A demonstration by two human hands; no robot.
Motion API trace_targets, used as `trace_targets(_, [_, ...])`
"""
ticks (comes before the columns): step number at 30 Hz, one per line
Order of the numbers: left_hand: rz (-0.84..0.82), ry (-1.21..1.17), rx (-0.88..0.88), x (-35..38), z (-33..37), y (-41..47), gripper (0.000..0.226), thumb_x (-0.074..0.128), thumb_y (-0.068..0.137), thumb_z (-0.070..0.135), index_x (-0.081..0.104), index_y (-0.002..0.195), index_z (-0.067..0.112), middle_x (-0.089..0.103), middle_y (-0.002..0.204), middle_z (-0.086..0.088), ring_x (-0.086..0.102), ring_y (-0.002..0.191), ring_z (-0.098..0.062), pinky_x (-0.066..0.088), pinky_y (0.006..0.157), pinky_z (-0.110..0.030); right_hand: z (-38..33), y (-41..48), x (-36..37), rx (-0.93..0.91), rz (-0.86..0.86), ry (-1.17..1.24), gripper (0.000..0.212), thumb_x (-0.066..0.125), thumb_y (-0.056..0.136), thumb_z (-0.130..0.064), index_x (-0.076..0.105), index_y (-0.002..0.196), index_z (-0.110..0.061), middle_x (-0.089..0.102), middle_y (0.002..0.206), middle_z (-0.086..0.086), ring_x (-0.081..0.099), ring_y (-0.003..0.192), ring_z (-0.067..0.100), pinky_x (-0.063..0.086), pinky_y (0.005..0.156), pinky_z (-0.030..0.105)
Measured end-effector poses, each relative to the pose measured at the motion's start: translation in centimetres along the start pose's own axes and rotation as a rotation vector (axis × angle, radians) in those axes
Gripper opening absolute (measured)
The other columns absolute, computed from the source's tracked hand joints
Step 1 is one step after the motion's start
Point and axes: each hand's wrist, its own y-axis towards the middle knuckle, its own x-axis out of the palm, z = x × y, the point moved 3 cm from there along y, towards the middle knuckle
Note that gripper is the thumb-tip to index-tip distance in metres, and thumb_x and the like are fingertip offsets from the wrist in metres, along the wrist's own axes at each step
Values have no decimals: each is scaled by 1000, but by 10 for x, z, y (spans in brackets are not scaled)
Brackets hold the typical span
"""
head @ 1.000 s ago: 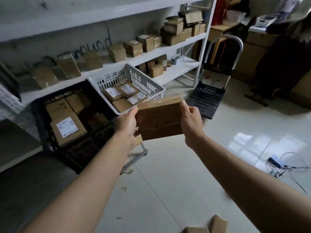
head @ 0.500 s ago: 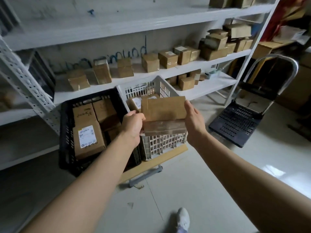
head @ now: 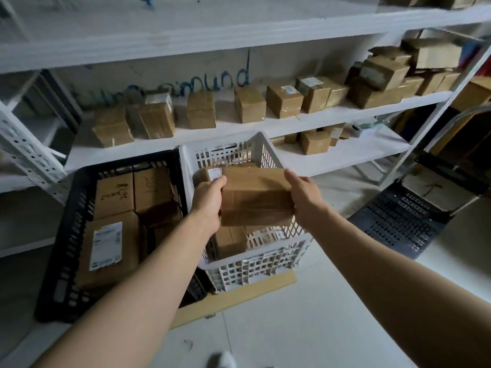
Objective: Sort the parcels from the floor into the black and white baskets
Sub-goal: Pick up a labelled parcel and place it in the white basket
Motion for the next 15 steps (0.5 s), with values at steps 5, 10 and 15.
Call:
trace_targets(5, [-41, 94, -28, 10, 0, 46, 26, 43, 77, -12, 62, 83, 6, 55, 81, -11, 52, 75, -20, 46, 62, -29, -6, 46, 9, -4, -29, -174, 36, 48, 77, -1, 61, 109, -11, 59, 91, 9, 56, 86, 25, 48, 67, 31])
trace_targets(10, [-14, 11, -56, 21, 4, 90, 47, 41, 84, -11, 58, 124, 6, 63, 117, -17, 64, 90, -19, 49, 66, -24, -11, 85, 19, 81, 40, -181, 8, 50, 78, -6, 54, 81, -12, 48, 73, 6, 47, 69, 18, 41, 67, 29])
trace_targets(15, [2, -1, -165, 32, -7, 119, 25, 53, 93, 7, 59, 117, 6, 68, 104, -11, 67, 85, -23, 57, 72, -39, 5, 120, 29, 125, 75, -155, 41, 59, 80, -27, 60, 115, -5, 65, 102, 14, 64, 97, 31, 53, 88, 42])
